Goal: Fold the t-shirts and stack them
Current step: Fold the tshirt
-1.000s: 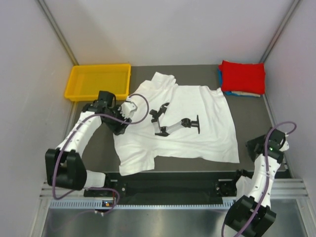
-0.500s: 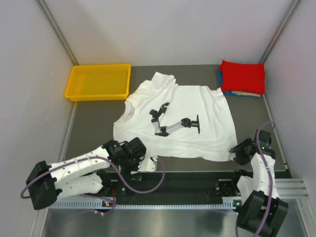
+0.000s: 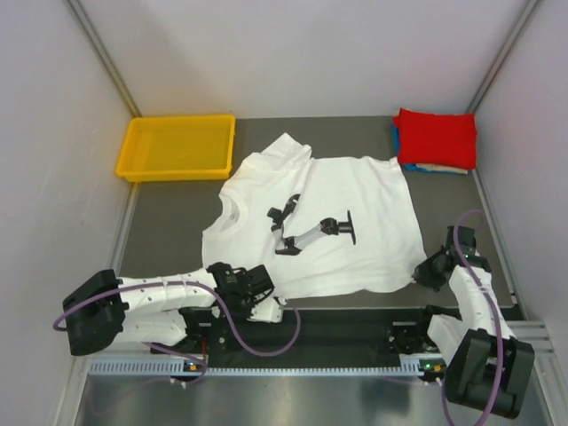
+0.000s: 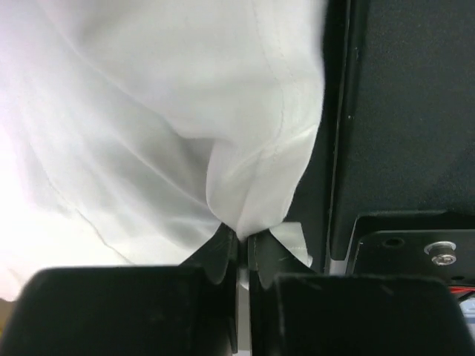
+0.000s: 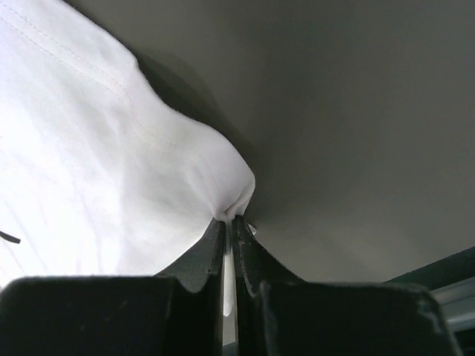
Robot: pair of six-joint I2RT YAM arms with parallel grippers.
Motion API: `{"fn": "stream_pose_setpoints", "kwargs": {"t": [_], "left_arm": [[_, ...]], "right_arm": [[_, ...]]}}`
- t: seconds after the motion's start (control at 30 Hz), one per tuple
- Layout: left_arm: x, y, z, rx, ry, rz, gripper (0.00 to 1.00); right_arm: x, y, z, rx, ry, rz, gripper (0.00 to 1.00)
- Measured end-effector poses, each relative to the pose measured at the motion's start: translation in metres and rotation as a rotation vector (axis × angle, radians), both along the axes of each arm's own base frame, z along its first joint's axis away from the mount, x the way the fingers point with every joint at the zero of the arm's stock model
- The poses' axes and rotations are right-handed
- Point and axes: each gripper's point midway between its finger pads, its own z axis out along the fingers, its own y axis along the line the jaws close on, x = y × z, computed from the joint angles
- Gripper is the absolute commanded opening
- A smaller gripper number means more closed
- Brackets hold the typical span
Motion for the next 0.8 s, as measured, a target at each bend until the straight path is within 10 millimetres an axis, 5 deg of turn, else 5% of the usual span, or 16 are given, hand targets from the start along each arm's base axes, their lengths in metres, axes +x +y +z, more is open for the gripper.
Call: {"fn": "stream_pose_setpoints", "kwargs": {"t": [0.33,0.6,0.8], "left_arm": [[0.01,-0.001,0.012,-0.03,-0.006,0.041,0.0],[0.127,-0.03,0.099,-0.296,-0.172,0.254,0.0],[0.189,-0.029,0.086,-0.294,-0.108,0.34,0.0]], "right_arm": [[0.007,-0.008,0.019,-0.055,-0.01,0.051,0.0],[0.037,-0.004,0.039,-0.052,-0.031,0.209,0.0],[0.08,-0.002,0.049,-0.064,-0.036,0.331,0.0]]}}
